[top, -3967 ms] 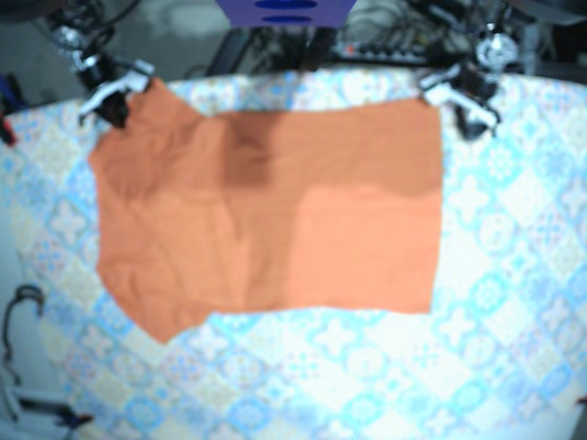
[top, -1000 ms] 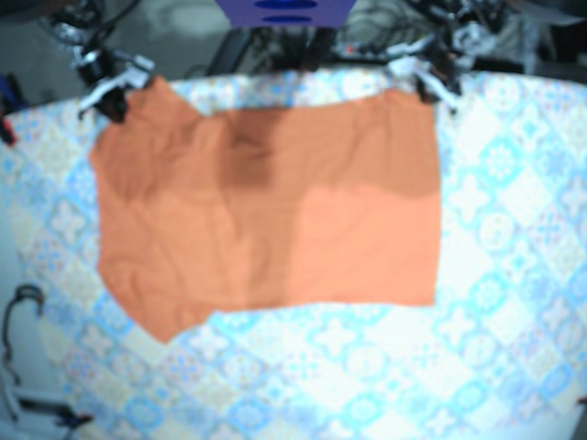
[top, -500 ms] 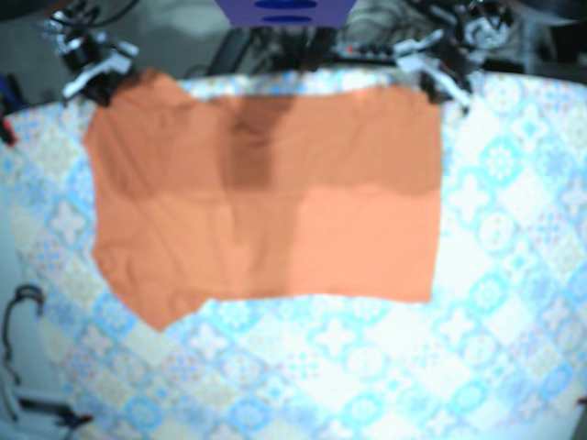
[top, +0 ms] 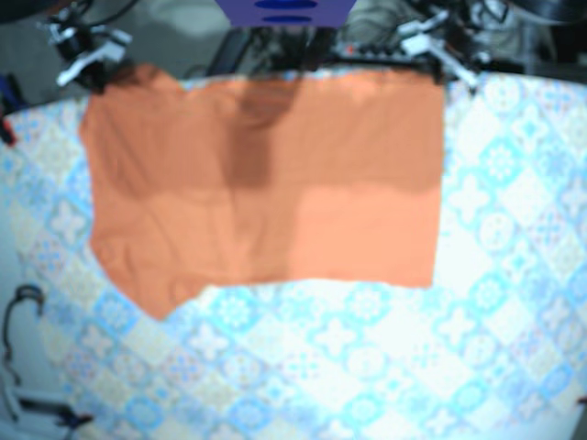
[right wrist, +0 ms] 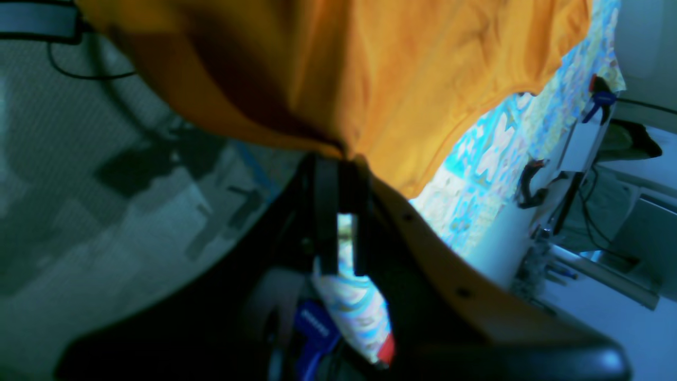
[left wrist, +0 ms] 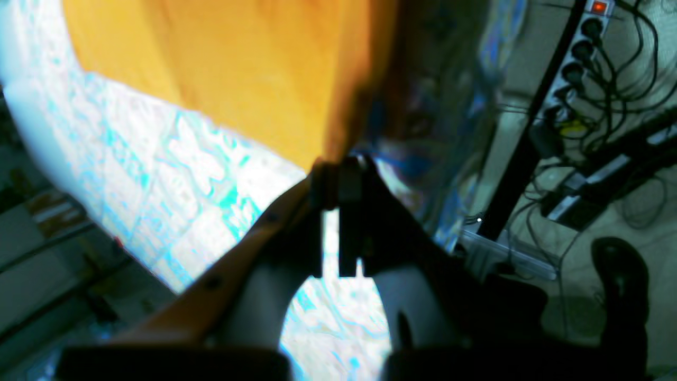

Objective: Fold the T-shirt properly
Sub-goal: 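Lift the shoulder edge with both grippers and pull it toward the hem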

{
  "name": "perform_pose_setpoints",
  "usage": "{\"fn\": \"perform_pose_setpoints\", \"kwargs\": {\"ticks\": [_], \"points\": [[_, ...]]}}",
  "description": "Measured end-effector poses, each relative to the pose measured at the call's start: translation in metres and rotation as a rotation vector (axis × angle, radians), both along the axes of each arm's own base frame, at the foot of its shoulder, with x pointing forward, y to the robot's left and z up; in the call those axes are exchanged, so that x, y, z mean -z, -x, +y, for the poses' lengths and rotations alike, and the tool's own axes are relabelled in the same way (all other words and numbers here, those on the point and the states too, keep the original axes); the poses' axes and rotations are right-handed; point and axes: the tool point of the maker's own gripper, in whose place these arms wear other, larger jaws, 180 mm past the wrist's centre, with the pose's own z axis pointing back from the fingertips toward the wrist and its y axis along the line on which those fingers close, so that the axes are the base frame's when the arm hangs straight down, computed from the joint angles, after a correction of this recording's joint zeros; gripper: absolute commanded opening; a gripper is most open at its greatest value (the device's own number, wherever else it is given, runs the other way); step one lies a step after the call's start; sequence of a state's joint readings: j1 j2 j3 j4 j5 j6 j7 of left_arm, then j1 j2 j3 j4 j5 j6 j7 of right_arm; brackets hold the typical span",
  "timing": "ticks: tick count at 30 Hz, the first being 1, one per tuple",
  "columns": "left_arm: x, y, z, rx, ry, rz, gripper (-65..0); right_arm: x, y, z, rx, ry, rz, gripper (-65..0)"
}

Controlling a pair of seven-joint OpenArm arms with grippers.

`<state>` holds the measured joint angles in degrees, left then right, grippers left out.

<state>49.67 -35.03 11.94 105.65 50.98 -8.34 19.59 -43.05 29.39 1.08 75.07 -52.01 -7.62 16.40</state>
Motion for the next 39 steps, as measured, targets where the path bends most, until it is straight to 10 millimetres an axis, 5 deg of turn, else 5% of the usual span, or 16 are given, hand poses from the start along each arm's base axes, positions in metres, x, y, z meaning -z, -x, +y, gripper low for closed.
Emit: {"fn": "perform_pose_setpoints", "kwargs": {"ticks": [27, 39], "points": [[-0.004, 0.021, 0.012, -0.042, 0.035, 0.023, -65.0, -0.007, 0.023, -0.011, -0.035, 0.039, 0.013, -65.0], [-0.013, -0.027, 0.012, -0.046, 0.035, -0.083, -65.0, -0.019, -0.026, -0.008, -0.048, 0.039, -0.056, -65.0]]}}
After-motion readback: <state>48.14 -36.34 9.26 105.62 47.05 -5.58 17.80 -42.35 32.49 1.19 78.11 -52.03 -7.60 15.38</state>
